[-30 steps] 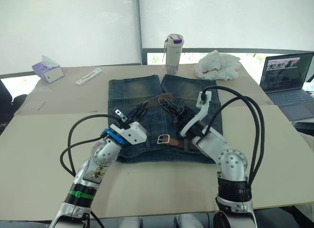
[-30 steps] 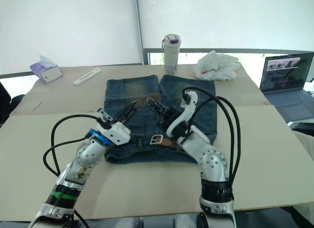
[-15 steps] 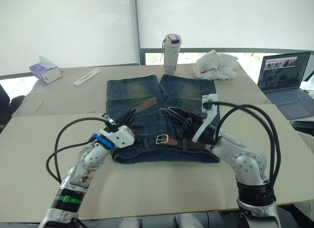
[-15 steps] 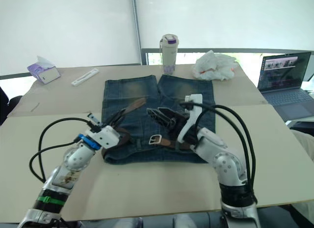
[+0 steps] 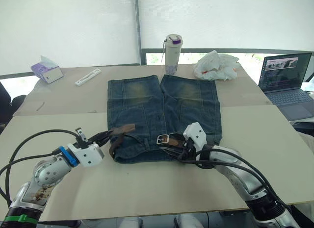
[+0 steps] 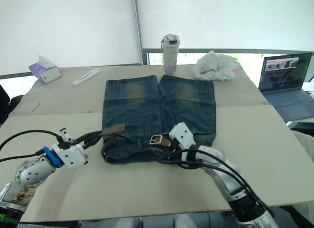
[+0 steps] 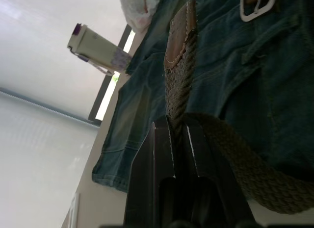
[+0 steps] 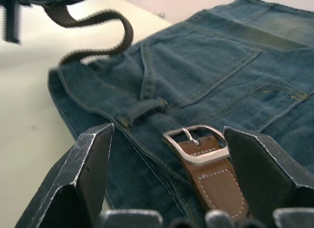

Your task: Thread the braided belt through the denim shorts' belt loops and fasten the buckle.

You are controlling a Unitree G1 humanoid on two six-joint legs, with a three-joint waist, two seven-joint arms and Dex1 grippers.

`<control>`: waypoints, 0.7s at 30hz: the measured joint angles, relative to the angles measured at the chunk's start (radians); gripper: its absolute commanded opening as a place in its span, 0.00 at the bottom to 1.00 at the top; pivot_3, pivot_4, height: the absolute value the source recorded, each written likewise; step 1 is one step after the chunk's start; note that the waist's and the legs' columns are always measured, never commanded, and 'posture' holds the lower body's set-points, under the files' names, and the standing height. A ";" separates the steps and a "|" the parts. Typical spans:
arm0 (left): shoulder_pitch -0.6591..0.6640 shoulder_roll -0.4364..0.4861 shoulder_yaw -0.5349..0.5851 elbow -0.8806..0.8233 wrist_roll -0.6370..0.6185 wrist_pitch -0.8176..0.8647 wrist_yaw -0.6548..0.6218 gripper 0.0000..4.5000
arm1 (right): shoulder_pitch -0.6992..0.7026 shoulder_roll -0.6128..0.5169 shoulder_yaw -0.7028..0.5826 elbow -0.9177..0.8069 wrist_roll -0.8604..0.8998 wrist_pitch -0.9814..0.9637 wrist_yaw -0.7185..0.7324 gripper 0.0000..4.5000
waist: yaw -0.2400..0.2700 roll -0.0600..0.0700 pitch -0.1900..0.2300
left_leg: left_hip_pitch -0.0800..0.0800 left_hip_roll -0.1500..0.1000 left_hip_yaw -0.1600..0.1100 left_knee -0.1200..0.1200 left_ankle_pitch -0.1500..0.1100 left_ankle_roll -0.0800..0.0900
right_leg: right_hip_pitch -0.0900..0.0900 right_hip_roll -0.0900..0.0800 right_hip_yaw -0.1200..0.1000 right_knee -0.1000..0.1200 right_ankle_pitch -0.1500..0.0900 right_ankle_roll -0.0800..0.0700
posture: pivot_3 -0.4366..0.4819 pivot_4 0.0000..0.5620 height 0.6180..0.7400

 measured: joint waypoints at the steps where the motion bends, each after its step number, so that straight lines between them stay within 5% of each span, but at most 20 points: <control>1: 0.001 0.009 -0.002 0.007 0.017 -0.008 -0.002 0.00 | 0.000 0.003 0.003 0.001 -0.018 -0.024 0.005 0.87 | 0.000 0.000 0.000 | 0.000 0.000 0.000 0.000 0.000 0.000 | 0.000 0.000 0.000 0.000 0.000 0.000 | 0.48 0.27 1.00; 9: 0.017 0.040 -0.023 0.043 0.170 -0.021 0.014 0.00 | 0.013 0.003 0.037 0.058 -0.177 -0.178 0.040 0.87 | -0.001 0.000 0.000 | 0.001 0.000 0.001 0.000 0.000 0.000 | 0.000 0.001 0.000 0.001 0.000 0.000 | 0.48 0.27 1.00; 21: 0.024 -0.038 -0.086 -0.298 0.303 0.368 -0.072 0.00 | 0.026 0.049 0.010 0.057 -0.196 -0.184 0.040 0.87 | -0.002 -0.001 0.000 | 0.001 0.000 0.001 0.000 0.000 0.000 | 0.001 0.002 0.000 0.002 0.000 0.000 | 0.48 0.27 1.00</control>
